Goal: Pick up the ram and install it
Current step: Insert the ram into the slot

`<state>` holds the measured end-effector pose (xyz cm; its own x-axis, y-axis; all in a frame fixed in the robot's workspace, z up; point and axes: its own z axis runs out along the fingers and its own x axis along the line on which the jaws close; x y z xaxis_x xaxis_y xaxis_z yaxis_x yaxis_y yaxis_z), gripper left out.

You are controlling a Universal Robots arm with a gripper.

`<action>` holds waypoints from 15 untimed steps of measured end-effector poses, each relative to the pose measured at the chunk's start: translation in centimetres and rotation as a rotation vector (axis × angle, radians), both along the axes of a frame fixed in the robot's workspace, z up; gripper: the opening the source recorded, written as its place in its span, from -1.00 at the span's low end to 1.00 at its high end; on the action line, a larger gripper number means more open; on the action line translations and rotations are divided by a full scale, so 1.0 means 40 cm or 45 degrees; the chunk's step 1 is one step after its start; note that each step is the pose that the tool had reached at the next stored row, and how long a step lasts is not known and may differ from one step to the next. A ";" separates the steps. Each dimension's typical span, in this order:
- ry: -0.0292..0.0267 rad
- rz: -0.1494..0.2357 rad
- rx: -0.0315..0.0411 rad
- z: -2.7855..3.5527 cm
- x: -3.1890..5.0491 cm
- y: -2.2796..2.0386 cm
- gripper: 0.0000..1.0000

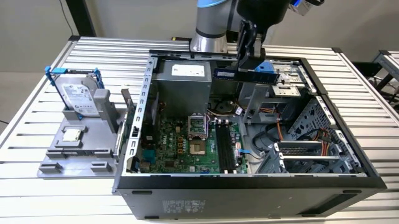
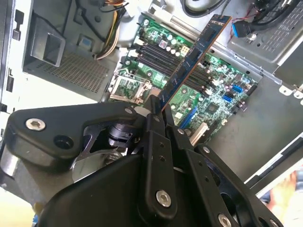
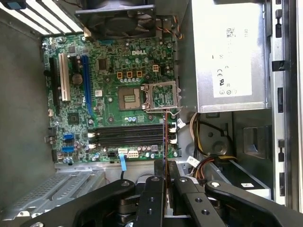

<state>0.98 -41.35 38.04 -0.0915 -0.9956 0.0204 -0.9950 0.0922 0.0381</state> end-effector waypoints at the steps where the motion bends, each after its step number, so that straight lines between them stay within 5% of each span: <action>1: -0.0001 0.000 0.0000 0.000 0.000 0.000 -1.00; 11: 0.0000 -0.002 0.0012 0.000 0.000 0.000 -1.00; 15: -0.0001 -0.076 0.0012 -0.001 0.000 0.000 -1.00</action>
